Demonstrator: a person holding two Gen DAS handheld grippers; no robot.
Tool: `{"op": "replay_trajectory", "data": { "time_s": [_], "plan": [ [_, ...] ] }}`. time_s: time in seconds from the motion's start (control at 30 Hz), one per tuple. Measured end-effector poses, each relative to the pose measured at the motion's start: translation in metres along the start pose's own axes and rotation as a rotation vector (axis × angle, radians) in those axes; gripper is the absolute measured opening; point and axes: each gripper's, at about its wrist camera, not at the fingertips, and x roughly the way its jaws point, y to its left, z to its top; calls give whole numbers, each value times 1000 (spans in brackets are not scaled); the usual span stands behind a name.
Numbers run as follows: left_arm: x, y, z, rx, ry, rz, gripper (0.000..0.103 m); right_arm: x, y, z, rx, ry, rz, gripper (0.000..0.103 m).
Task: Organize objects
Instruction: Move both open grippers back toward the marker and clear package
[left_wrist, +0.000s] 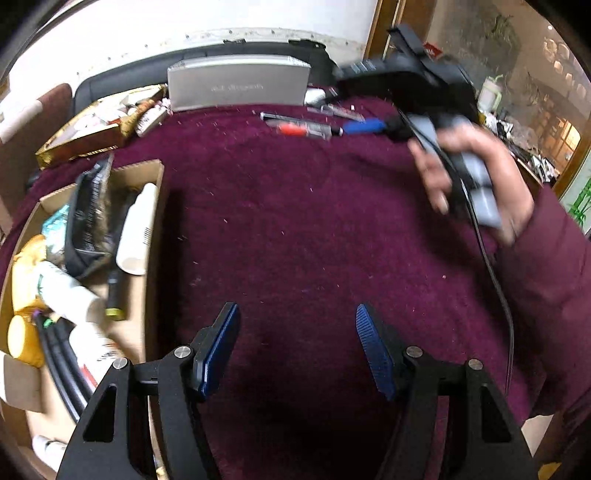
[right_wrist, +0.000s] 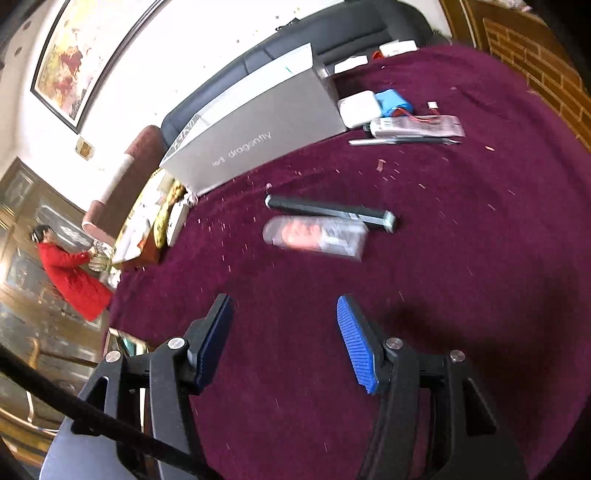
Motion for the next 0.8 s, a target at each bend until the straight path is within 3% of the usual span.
{"op": "replay_trajectory", "data": {
  "time_s": [0.23,0.4,0.57,0.63,0.7,0.73,0.8],
  "plan": [
    [25,1,-8,-13,77,13,59,36,4,53,12,3,-26,58],
    [25,-1,-11,10,68,42,59,62,5,69,3,35,-61,58],
    [24,-9,-15,39,56,40,72,83,6,65,-5,110,-28,63],
    [26,-11,-15,47,54,39,74,94,6,55,12,216,6,63],
    [26,-12,-15,53,52,38,76,91,15,38,-53,256,-3,66],
    [27,-12,-15,55,48,34,77,90,18,33,-67,305,39,66],
    [30,-13,-14,59,42,32,80,75,23,31,-76,269,78,66]
  ]
}}
